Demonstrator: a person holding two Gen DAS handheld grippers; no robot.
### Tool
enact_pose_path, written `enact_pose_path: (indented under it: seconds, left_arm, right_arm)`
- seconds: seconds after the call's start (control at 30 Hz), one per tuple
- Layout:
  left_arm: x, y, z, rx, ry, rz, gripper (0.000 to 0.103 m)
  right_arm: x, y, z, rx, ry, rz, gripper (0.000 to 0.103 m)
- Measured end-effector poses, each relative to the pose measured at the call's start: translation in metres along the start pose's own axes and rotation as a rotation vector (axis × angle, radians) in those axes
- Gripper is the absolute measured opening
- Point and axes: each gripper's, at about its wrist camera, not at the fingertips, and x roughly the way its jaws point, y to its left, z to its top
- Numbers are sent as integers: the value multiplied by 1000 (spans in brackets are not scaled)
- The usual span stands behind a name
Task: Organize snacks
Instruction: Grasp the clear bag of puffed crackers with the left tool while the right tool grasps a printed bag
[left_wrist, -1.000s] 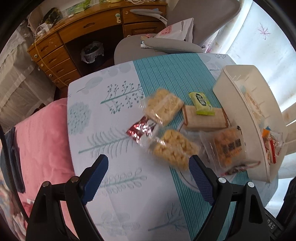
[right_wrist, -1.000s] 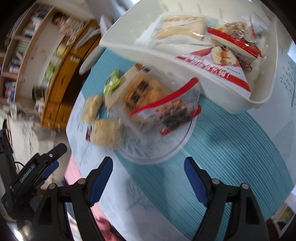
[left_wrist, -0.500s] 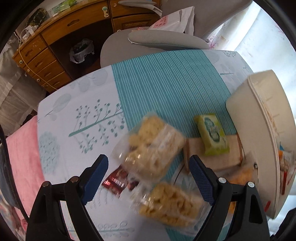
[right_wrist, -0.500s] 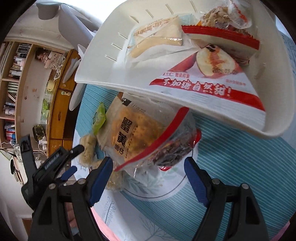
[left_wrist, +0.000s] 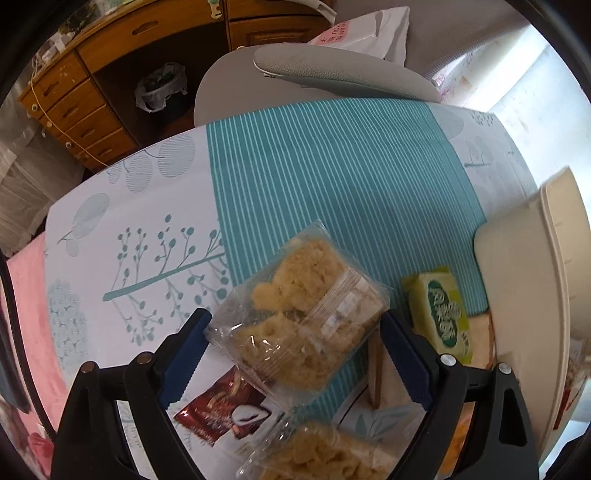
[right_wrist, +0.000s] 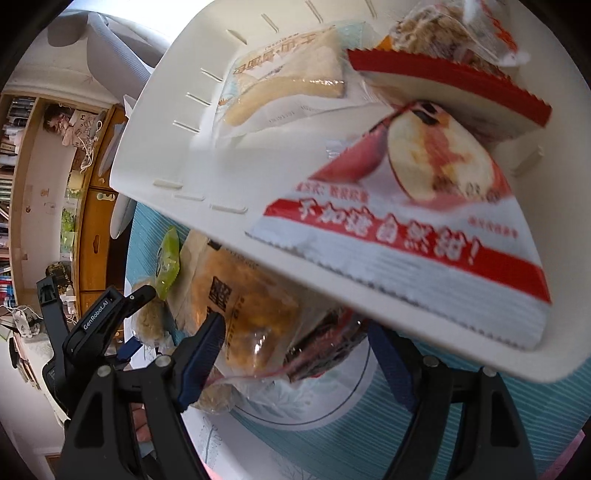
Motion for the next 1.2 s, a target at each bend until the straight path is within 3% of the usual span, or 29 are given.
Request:
enact_pose_path:
  seconds: [0.23, 0.33, 0.4, 0.5, 0.67, 0.77, 0.83, 1.2]
  left_arm:
    - [10, 8, 5, -63, -22, -70, 88]
    - [10, 10, 7, -64, -43, -69, 83]
    - [9, 10, 7, -70, -54, -73, 76]
    - [7, 11, 5, -88, -59, -82, 71]
    - [1, 10, -3, -105, -53, -80, 68]
    - [-4, 12, -6, -116, -46, -86, 67]
    - [-10, 13, -9, -120, -46, -85, 62]
    - [-49, 21, -49, -164, -32, -115, 60]
  right_arm:
    - [0, -7, 10, 14, -12, -13, 71]
    - [-5, -11, 11, 4, -24, -10, 59]
    - [-5, -10, 14, -5, -28, 2, 45]
    - [-6, -8, 15, -23, -16, 7, 37]
    - [-8, -4, 15, -41, -1, 2, 31]
    - [-8, -1, 15, -46, 11, 2, 22]
    - [-7, 3, 17, -49, 22, 2, 21]
    - [-21, 2, 3, -62, 64, 14, 17]
